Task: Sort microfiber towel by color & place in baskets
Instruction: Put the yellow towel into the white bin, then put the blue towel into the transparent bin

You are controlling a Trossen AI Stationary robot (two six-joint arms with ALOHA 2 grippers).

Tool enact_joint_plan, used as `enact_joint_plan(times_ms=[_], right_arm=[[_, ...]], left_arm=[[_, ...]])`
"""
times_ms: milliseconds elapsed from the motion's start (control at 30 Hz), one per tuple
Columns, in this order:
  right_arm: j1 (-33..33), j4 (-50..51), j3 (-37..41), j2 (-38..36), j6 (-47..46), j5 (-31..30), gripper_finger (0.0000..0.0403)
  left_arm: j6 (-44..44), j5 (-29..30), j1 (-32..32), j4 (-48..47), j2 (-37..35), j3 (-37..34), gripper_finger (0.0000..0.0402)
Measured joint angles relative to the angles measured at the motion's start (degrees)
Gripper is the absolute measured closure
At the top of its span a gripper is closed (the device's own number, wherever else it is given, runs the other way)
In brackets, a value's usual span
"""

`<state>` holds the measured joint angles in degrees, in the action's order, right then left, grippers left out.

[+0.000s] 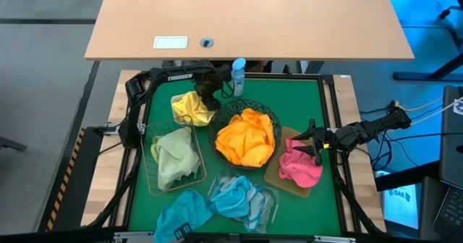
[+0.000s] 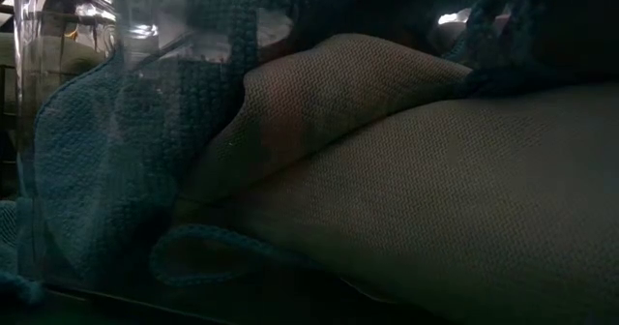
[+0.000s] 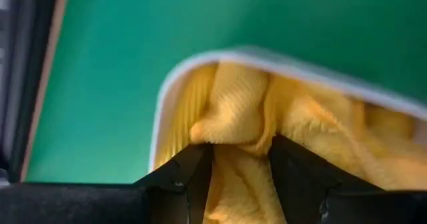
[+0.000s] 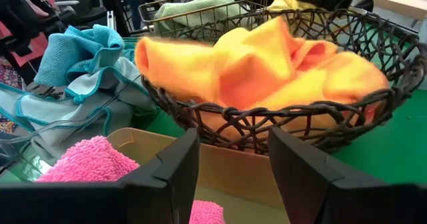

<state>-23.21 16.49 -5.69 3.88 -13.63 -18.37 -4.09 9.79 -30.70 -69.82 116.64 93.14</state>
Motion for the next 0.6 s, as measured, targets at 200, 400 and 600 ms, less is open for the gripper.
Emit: enact_joint_plan(times_ms=[200, 400, 600], right_arm=[[0.0, 0.0, 0.0, 0.0, 0.0, 0.0, 0.0224], [0.0, 0.0, 0.0, 0.0, 0.0, 0.0, 0.0224], [0.0, 0.0, 0.0, 0.0, 0.0, 0.0, 0.0224]], left_arm=[[0.2, 0.0, 0.0, -2.3, 0.0, 6.2, 0.0259], [0.2, -0.1, 0.3, -9.0, 0.0, 14.3, 0.0259], [-0.1, -0.3, 3.4, -17.4, 0.0, 23.8, 0.0260]])
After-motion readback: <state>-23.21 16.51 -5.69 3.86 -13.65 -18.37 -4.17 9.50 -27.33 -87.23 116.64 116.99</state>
